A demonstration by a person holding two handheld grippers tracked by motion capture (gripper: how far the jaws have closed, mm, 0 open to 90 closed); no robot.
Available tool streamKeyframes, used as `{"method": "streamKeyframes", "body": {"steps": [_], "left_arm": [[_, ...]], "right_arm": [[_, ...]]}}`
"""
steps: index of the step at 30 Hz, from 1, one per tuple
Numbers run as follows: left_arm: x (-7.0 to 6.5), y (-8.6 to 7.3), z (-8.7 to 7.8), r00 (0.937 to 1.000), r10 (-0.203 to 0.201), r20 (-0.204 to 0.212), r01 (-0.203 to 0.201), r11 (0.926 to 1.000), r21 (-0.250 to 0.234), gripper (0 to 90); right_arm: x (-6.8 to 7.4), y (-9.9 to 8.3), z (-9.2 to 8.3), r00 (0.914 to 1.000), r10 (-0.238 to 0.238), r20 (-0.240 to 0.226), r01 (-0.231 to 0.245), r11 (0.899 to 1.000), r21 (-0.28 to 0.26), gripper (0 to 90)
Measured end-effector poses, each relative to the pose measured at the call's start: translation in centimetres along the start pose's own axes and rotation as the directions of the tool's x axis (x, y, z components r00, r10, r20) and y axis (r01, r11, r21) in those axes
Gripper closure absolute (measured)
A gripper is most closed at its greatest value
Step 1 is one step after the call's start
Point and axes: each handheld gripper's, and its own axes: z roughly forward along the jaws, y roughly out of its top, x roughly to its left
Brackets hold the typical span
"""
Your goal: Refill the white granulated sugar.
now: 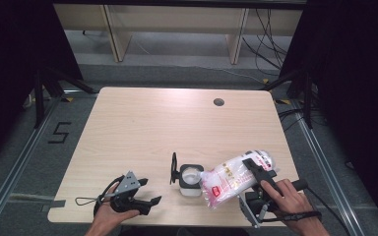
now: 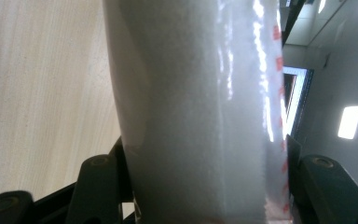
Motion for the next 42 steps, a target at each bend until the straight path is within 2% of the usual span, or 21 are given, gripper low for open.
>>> {"method": "streamKeyframes", "body": {"steps": [2, 4, 5, 8, 10, 14, 15, 16, 17, 22, 23, 24, 28, 31, 32, 33, 35, 37, 38, 40, 42], "left_arm": [[0.25, 0.07, -0.02, 0.9992, 0.039, -0.001, -0.039, 0.9992, 0.005, 20.1], [-0.05, 0.00, 0.00, 1.0000, -0.002, -0.004, 0.002, 1.0000, -0.001, 20.1], [-0.03, 0.00, -0.01, 1.0000, 0.001, -0.003, -0.001, 1.0000, 0.001, 20.1], [0.13, 0.04, -0.10, 0.9998, 0.019, 0.001, -0.019, 0.9998, 0.007, 20.1], [0.09, 0.01, -0.09, 0.9999, 0.012, 0.002, -0.012, 0.9999, 0.005, 20.1], [0.27, 0.09, -0.13, 0.9991, 0.042, 0.005, -0.042, 0.9991, 0.009, 20.1], [0.03, 0.00, -0.01, 1.0000, 0.001, 0.002, -0.001, 1.0000, -0.002, 20.1], [0.06, 0.02, 0.00, 1.0000, 0.004, 0.001, -0.004, 1.0000, -0.001, 20.1], [0.09, 0.04, -0.02, 0.9999, 0.013, -0.001, -0.013, 0.9999, -0.001, 20.1], [0.08, 0.04, -0.03, 0.9999, 0.010, 0.001, -0.010, 0.9999, 0.001, 20.1], [0.21, 0.08, -0.12, 0.9994, 0.034, 0.003, -0.034, 0.9994, 0.007, 20.1], [0.10, 0.01, -0.09, 0.9999, 0.012, 0.002, -0.012, 0.9999, 0.005, 20.2], [0.19, 0.07, -0.12, 0.9996, 0.030, 0.003, -0.030, 0.9995, 0.006, 20.2], [0.21, 0.09, -0.04, 0.9995, 0.031, 0.004, -0.031, 0.9995, -0.001, 20.2], [0.20, 0.08, -0.05, 0.9995, 0.030, 0.004, -0.030, 0.9996, -0.001, 20.2], [0.28, 0.10, -0.13, 0.9991, 0.042, 0.005, -0.042, 0.9991, 0.008, 20.2], [0.27, 0.09, -0.11, 0.9991, 0.042, 0.004, -0.042, 0.9991, 0.007, 20.2], [0.24, 0.09, -0.08, 0.9994, 0.035, 0.003, -0.035, 0.9994, 0.003, 20.2], [0.27, 0.10, -0.14, 0.9991, 0.042, 0.004, -0.042, 0.9991, 0.007, 20.2], [0.28, 0.10, -0.13, 0.9991, 0.043, 0.004, -0.043, 0.9991, 0.007, 20.2], [0.18, 0.05, -0.12, 0.9997, 0.025, -0.001, -0.025, 0.9997, 0.001, 20.2]], "right_arm": [[-0.04, 0.12, 0.01, 0.9999, -0.011, -0.004, 0.011, 1.000, 0.002, 46.3], [-0.05, 0.36, 0.04, 0.9994, -0.034, 0.000, 0.034, 0.999, 0.000, 46.3], [0.16, 0.48, 0.03, 0.9998, -0.017, -0.006, 0.017, 1.000, 0.004, 46.3], [-0.03, 0.67, 0.13, 0.9985, -0.055, -0.002, 0.055, 0.998, -0.009, 46.3], [0.47, 0.69, -0.05, 1.0000, 0.001, -0.008, -0.001, 1.000, 0.025, 46.3], [0.34, 0.70, 0.06, 0.9997, -0.023, -0.008, 0.023, 1.000, 0.009, 46.3], [0.26, 0.75, 0.00, 0.9992, -0.037, -0.013, 0.037, 0.999, 0.014, 46.3], [-0.14, 0.81, 0.09, 0.9962, -0.087, -0.003, 0.087, 0.996, -0.004, 46.3], [0.06, 0.85, -0.11, 0.9986, -0.053, -0.009, 0.053, 0.998, 0.021, 46.3], [0.12, 0.70, -0.11, 0.9999, -0.015, -0.002, 0.015, 1.000, 0.005, 46.4], [-0.10, 0.79, -0.15, 0.9988, -0.049, 0.004, 0.048, 0.999, 0.009, 46.3], [-0.13, 0.84, -0.24, 0.9985, -0.055, 0.005, 0.055, 0.998, 0.016, 46.4], [0.24, 0.69, -0.20, 0.9999, 0.003, -0.012, -0.002, 1.000, 0.021, 46.4], [-0.20, 0.68, -0.06, 0.9981, -0.061, 0.005, 0.061, 0.998, -0.003, 46.4], [0.13, 0.68, -0.21, 0.9998, -0.016, -0.008, 0.016, 1.000, 0.024, 46.4], [-0.23, 0.68, -0.10, 0.9976, -0.069, 0.004, 0.069, 0.998, 0.000, 46.4], [0.18, 0.62, -0.19, 0.9998, -0.019, -0.004, 0.019, 1.000, 0.012, 46.4], [0.04, 0.72, -0.13, 0.9996, -0.028, -0.004, 0.028, 1.000, 0.004, 46.4], [-0.28, 0.85, -0.18, 0.9972, -0.074, 0.005, 0.074, 0.997, 0.000, 46.4], [0.18, 0.83, -0.30, 1.0000, -0.004, -0.002, 0.004, 1.000, 0.014, 46.4], [-0.22, 0.89, -0.21, 0.9985, -0.054, 0.003, 0.054, 0.999, 0.000, 46.4]]}}
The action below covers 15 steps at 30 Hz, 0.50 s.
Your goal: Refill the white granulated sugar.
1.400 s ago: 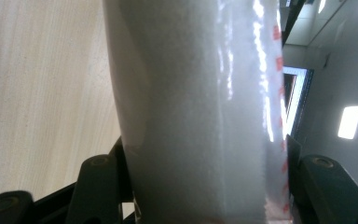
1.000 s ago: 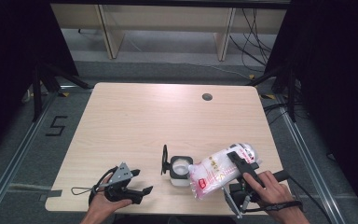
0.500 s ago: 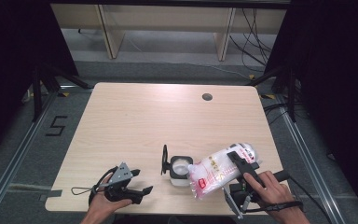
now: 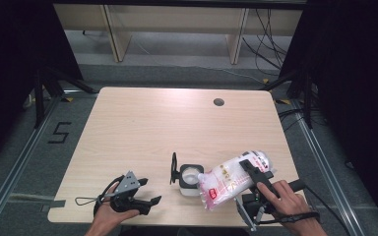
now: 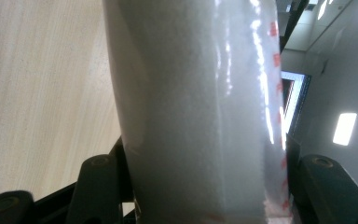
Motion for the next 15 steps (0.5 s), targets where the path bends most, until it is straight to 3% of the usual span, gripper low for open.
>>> {"method": "streamKeyframes", "body": {"steps": [1, 2, 3, 5, 6, 7, 10, 12, 13, 14, 15], "left_arm": [[0.06, 0.04, -0.03, 0.9999, 0.012, 0.005, -0.012, 0.9999, 0.004, 20.2], [0.08, 0.04, -0.04, 0.9999, 0.016, 0.005, -0.016, 0.9999, 0.006, 20.2], [0.10, 0.06, -0.02, 0.9998, 0.018, 0.006, -0.018, 0.9998, 0.006, 20.2], [0.08, 0.05, -0.02, 0.9999, 0.014, 0.004, -0.014, 0.9999, 0.003, 20.2], [0.10, 0.04, -0.04, 0.9998, 0.017, 0.005, -0.017, 0.9998, 0.004, 20.2], [0.05, 0.03, -0.03, 1.0000, 0.008, 0.002, -0.008, 1.0000, 0.005, 20.2], [0.03, 0.04, -0.02, 1.0000, 0.007, 0.001, -0.007, 1.0000, 0.005, 20.2], [0.09, 0.05, -0.02, 0.9998, 0.019, 0.005, -0.019, 0.9998, 0.006, 20.2], [0.09, 0.05, -0.01, 0.9998, 0.017, 0.004, -0.017, 0.9998, 0.006, 20.2], [0.06, 0.02, 0.02, 1.0000, 0.008, 0.002, -0.008, 1.0000, -0.001, 20.2], [0.00, 0.01, -0.02, 1.0000, 0.001, -0.001, -0.001, 1.0000, 0.001, 20.2]], "right_arm": [[0.44, -0.03, -0.11, 0.9984, 0.056, -0.005, -0.056, 0.998, 0.018, 46.4], [0.59, -0.07, -0.14, 0.9971, 0.076, -0.005, -0.076, 0.997, 0.024, 46.4], [0.58, -0.11, -0.21, 0.9970, 0.077, -0.009, -0.077, 0.997, 0.032, 46.4], [0.02, -0.19, 0.06, 0.9999, 0.010, 0.006, -0.010, 1.000, -0.007, 46.4], [-0.05, -0.21, 0.05, 1.0000, -0.001, 0.008, 0.001, 1.000, -0.006, 46.5], [0.26, -0.26, -0.10, 0.9993, 0.038, -0.001, -0.038, 0.999, 0.018, 46.5], [0.10, -0.19, 0.03, 1.0000, 0.006, 0.005, -0.006, 1.000, 0.005, 46.5], [0.21, -0.12, -0.04, 0.9999, 0.008, -0.009, -0.008, 1.000, 0.011, 46.5], [0.27, 0.00, 0.00, 0.9996, 0.027, -0.001, -0.027, 1.000, 0.002, 46.5], [0.15, 0.02, 0.07, 0.9999, 0.011, 0.001, -0.011, 1.000, -0.006, 46.5], [0.28, 0.05, -0.03, 0.9998, 0.021, -0.006, -0.020, 1.000, 0.014, 46.5]]}}
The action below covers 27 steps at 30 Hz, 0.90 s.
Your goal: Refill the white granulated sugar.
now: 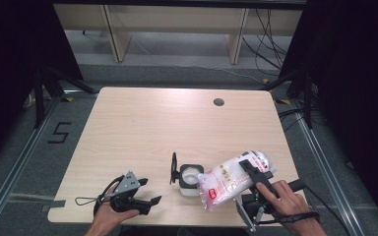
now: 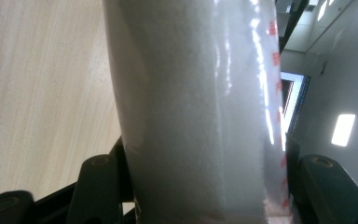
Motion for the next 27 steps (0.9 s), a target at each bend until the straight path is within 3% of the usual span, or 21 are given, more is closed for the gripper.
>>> {"method": "streamKeyframes", "body": {"steps": [1, 2, 4, 5, 8, 10, 11, 12, 13, 14, 17, 20, 22, 23, 24, 25, 26, 27], "left_arm": [[0.03, 0.01, -0.02, 1.0000, 0.005, 0.002, -0.005, 1.0000, 0.000, 20.2], [0.02, 0.01, -0.02, 1.0000, 0.003, 0.001, -0.003, 1.0000, 0.002, 20.2], [0.02, -0.02, 0.04, 1.0000, 0.001, 0.000, -0.001, 1.0000, -0.005, 20.2], [0.05, 0.02, 0.00, 1.0000, 0.008, 0.004, -0.008, 1.0000, 0.001, 20.2], [0.09, 0.04, 0.01, 0.9999, 0.015, 0.004, -0.015, 0.9999, 0.001, 20.2], [-0.02, -0.01, 0.02, 1.0000, -0.006, 0.002, 0.006, 1.0000, -0.003, 20.2], [0.02, 0.01, -0.02, 1.0000, 0.004, 0.001, -0.004, 1.0000, 0.000, 20.2], [0.00, 0.01, -0.01, 1.0000, 0.002, 0.000, -0.002, 1.0000, 0.000, 20.2], [0.05, -0.01, 0.03, 1.0000, 0.005, 0.003, -0.005, 1.0000, -0.004, 20.2], [0.03, -0.01, 0.03, 1.0000, 0.003, 0.003, -0.003, 1.0000, -0.004, 20.2], [0.04, 0.02, -0.01, 1.0000, 0.007, 0.002, -0.007, 1.0000, 0.003, 20.2], [0.00, 0.02, -0.03, 1.0000, 0.002, 0.000, -0.002, 1.0000, 0.001, 20.2], [0.01, 0.02, -0.02, 1.0000, 0.003, 0.001, -0.003, 1.0000, 0.001, 20.2], [0.04, -0.01, 0.03, 1.0000, 0.005, 0.000, -0.005, 1.0000, -0.005, 20.2], [0.02, 0.01, -0.02, 1.0000, 0.003, 0.001, -0.003, 1.0000, 0.001, 20.2], [0.00, 0.00, -0.03, 1.0000, 0.005, 0.002, -0.005, 1.0000, 0.000, 20.2], [0.06, 0.03, -0.01, 0.9999, 0.013, 0.007, -0.013, 0.9999, 0.001, 20.2], [0.02, 0.02, -0.01, 1.0000, 0.005, 0.004, -0.005, 1.0000, 0.002, 20.2]], "right_arm": [[0.07, -0.03, 0.04, 1.0000, 0.004, 0.003, -0.004, 1.000, -0.002, 46.5], [-0.18, -0.06, 0.08, 0.9995, -0.029, 0.009, 0.029, 1.000, -0.007, 46.5], [-0.06, -0.15, 0.03, 0.9998, -0.019, 0.000, 0.019, 1.000, 0.011, 46.5], [-0.24, -0.10, 0.09, 0.9991, -0.042, 0.010, 0.042, 0.999, 0.001, 46.5], [0.18, -0.09, -0.03, 0.9996, 0.028, 0.001, -0.028, 1.000, 0.009, 46.5], [-0.09, -0.04, 0.15, 0.9998, -0.020, 0.009, 0.020, 1.000, -0.013, 46.5], [-0.22, -0.09, 0.13, 0.9991, -0.043, 0.005, 0.043, 0.999, -0.013, 46.5], [0.10, -0.17, 0.02, 1.0000, 0.008, 0.001, -0.008, 1.000, 0.001, 46.5], [-0.07, -0.26, 0.15, 1.0000, -0.008, 0.005, 0.008, 1.000, -0.016, 46.5], [0.23, -0.28, 0.06, 0.9993, 0.036, -0.005, -0.036, 0.999, 0.009, 46.6], [-0.23, -0.18, 0.04, 0.9993, -0.038, 0.007, 0.038, 0.999, 0.002, 46.6], [0.02, -0.08, 0.06, 1.0000, -0.005, -0.006, 0.005, 1.000, 0.007, 46.6], [-0.28, -0.06, 0.08, 0.9989, -0.046, 0.005, 0.046, 0.999, -0.009, 46.6], [-0.06, -0.05, 0.10, 1.0000, -0.009, -0.002, 0.009, 1.000, -0.002, 46.6], [-0.03, -0.06, 0.14, 0.9998, -0.022, -0.004, 0.022, 1.000, 0.003, 46.6], [0.39, 0.02, 0.07, 0.9998, 0.020, -0.007, -0.020, 1.000, 0.019, 46.6], [0.13, 0.04, 0.10, 0.9999, -0.011, -0.008, 0.011, 1.000, 0.009, 46.6], [0.11, -0.09, 0.15, 0.9999, -0.007, -0.007, 0.007, 1.000, -0.003, 46.6]]}}
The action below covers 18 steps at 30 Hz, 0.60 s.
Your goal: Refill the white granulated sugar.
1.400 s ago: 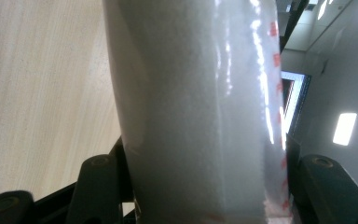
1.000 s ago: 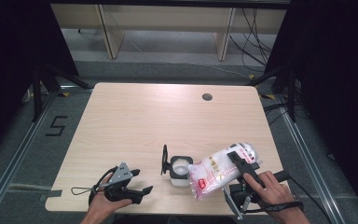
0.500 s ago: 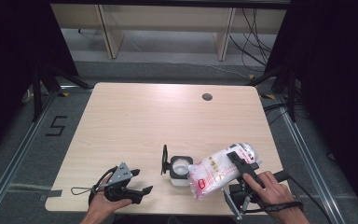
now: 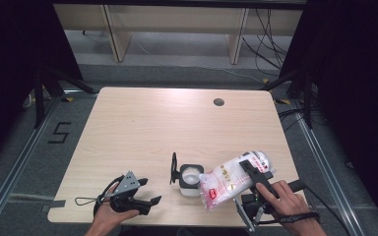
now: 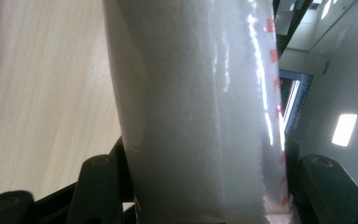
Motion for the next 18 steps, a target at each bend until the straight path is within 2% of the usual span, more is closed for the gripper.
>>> {"method": "streamKeyframes", "body": {"steps": [2, 3, 4, 5, 6, 7, 8, 9, 11, 12, 13, 15, 18], "left_arm": [[0.08, -0.01, 0.02, 0.9999, 0.010, 0.001, -0.010, 0.9999, -0.006, 20.2], [-0.04, -0.01, -0.02, 1.0000, -0.007, -0.003, 0.007, 1.0000, -0.002, 20.2], [-0.02, -0.01, -0.02, 1.0000, -0.004, -0.002, 0.004, 1.0000, -0.003, 20.2], [0.00, 0.00, -0.02, 1.0000, -0.001, -0.003, 0.001, 1.0000, -0.001, 20.2], [0.00, -0.02, 0.02, 1.0000, -0.004, -0.003, 0.004, 1.0000, -0.006, 20.2], [-0.02, -0.01, -0.02, 1.0000, -0.004, -0.004, 0.004, 1.0000, -0.001, 20.2], [-0.02, -0.01, -0.01, 1.0000, -0.002, -0.002, 0.002, 1.0000, -0.002, 20.2], [-0.02, -0.01, -0.03, 1.0000, 0.000, -0.002, 0.000, 1.0000, 0.001, 20.2], [0.08, 0.03, 0.02, 1.0000, 0.009, 0.000, -0.009, 1.0000, -0.001, 20.2], [0.00, 0.00, 0.00, 1.0000, -0.003, -0.003, 0.003, 1.0000, -0.002, 20.2], [-0.02, 0.00, -0.02, 1.0000, -0.004, -0.003, 0.004, 1.0000, -0.001, 20.2], [0.04, 0.02, 0.01, 1.0000, 0.006, 0.001, -0.006, 1.0000, 0.000, 20.2], [0.03, 0.01, -0.01, 1.0000, 0.005, 0.002, -0.005, 1.0000, -0.001, 20.2]], "right_arm": [[-0.17, 0.03, 0.02, 1.0000, 0.005, 0.006, -0.005, 1.000, -0.015, 46.6], [0.02, 0.06, -0.01, 1.0000, 0.005, -0.006, -0.005, 1.000, 0.003, 46.6], [-0.24, 0.19, -0.01, 0.9990, -0.044, 0.008, 0.044, 0.999, 0.001, 46.6], [0.05, 0.13, 0.00, 0.9999, -0.010, -0.004, 0.010, 1.000, 0.008, 46.6], [-0.17, 0.14, 0.07, 0.9995, -0.032, -0.003, 0.032, 0.999, -0.004, 46.7], [0.18, 0.03, 0.05, 0.9998, 0.021, -0.006, -0.021, 1.000, -0.002, 46.7], [-0.19, 0.12, 0.07, 0.9995, -0.031, 0.004, 0.031, 0.999, -0.015, 46.7], [-0.07, 0.17, -0.09, 0.9998, -0.021, -0.004, 0.021, 1.000, 0.005, 46.6], [-0.25, 0.23, -0.07, 0.9997, -0.025, 0.008, 0.025, 1.000, 0.000, 46.7], [-0.18, 0.25, -0.09, 0.9999, -0.016, 0.006, 0.016, 1.000, 0.003, 46.7], [-0.22, 0.24, -0.09, 0.9992, -0.040, 0.001, 0.040, 0.999, 0.002, 46.7], [0.05, 0.24, 0.07, 0.9998, -0.018, -0.003, 0.018, 1.000, -0.003, 46.7], [0.07, 0.40, 0.10, 0.9995, -0.031, -0.005, 0.031, 1.000, 0.007, 46.8]]}}
